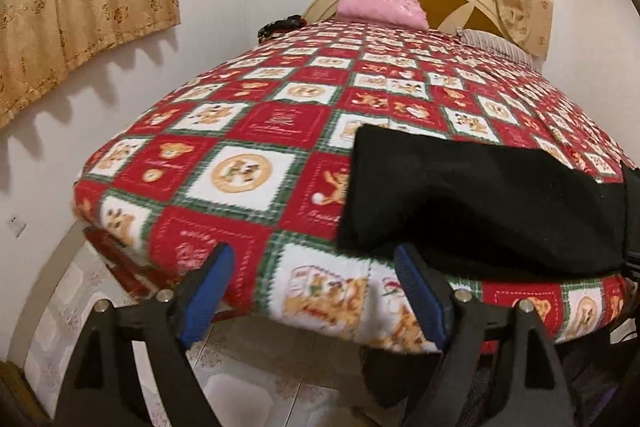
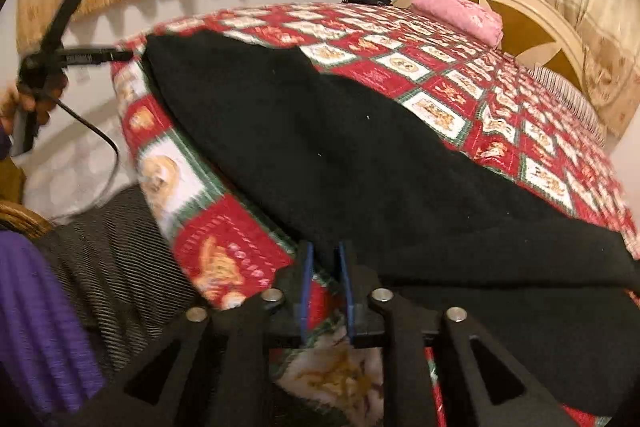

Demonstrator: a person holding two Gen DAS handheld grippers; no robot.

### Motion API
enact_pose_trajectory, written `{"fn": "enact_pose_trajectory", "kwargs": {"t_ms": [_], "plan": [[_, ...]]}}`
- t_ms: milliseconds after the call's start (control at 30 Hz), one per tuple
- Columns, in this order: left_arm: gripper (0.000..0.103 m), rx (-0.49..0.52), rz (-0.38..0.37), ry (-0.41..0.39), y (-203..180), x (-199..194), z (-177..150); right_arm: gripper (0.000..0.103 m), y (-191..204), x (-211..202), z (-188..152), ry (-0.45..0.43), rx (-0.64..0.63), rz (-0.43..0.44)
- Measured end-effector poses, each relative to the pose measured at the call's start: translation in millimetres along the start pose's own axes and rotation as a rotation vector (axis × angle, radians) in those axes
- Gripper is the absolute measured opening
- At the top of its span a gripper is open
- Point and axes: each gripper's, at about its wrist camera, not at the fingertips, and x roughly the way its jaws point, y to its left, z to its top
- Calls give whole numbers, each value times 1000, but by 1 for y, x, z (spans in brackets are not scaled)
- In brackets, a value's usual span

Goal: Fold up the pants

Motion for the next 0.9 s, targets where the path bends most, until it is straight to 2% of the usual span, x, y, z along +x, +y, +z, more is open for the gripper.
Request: {"fn": "enact_pose_trajectory", "kwargs": {"t_ms": [67, 100, 200, 267, 333, 367, 433, 500, 567, 600, 700, 833, 900], "plan": [[85, -15, 6, -27, -1, -8, 7, 24, -4, -15, 14, -64, 65, 95], [85, -24, 10, -45, -1, -10, 11, 26, -5, -20, 22, -101, 81, 112], [85, -49, -19, -96, -15, -14, 30, 26, -3, -18, 47, -169, 98, 95], [85, -24, 16, -117, -31, -6, 45, 26, -1, -3, 64, -194, 130, 111], [84, -14, 69, -68, -38, 7, 51, 26, 5, 17, 74, -190, 164, 158], [84, -29, 52, -43, -39, 9, 51, 26, 8, 26, 78, -182, 177, 174], [84, -101, -74, -1, -35, 8, 41, 26, 19, 46, 85, -170, 186, 200], [84, -160, -200, 22, -32, 4, 28, 26, 28, 66, 85, -146, 168, 189], [84, -195, -276, 22, -33, 3, 18, 26, 35, 86, 75, -81, 180, 222], [84, -202, -306, 28, -35, 4, 15, 26, 36, 93, 71, -54, 193, 242], [84, -238, -383, 83, -42, 21, 14, 26, 32, 91, 63, -88, 228, 260], [84, -385, -519, 137, -34, 44, 19, 26, 27, 87, 57, -94, 269, 277], [84, -463, -509, 128, -24, 51, 20, 26, 27, 87, 53, -103, 279, 273]]}}
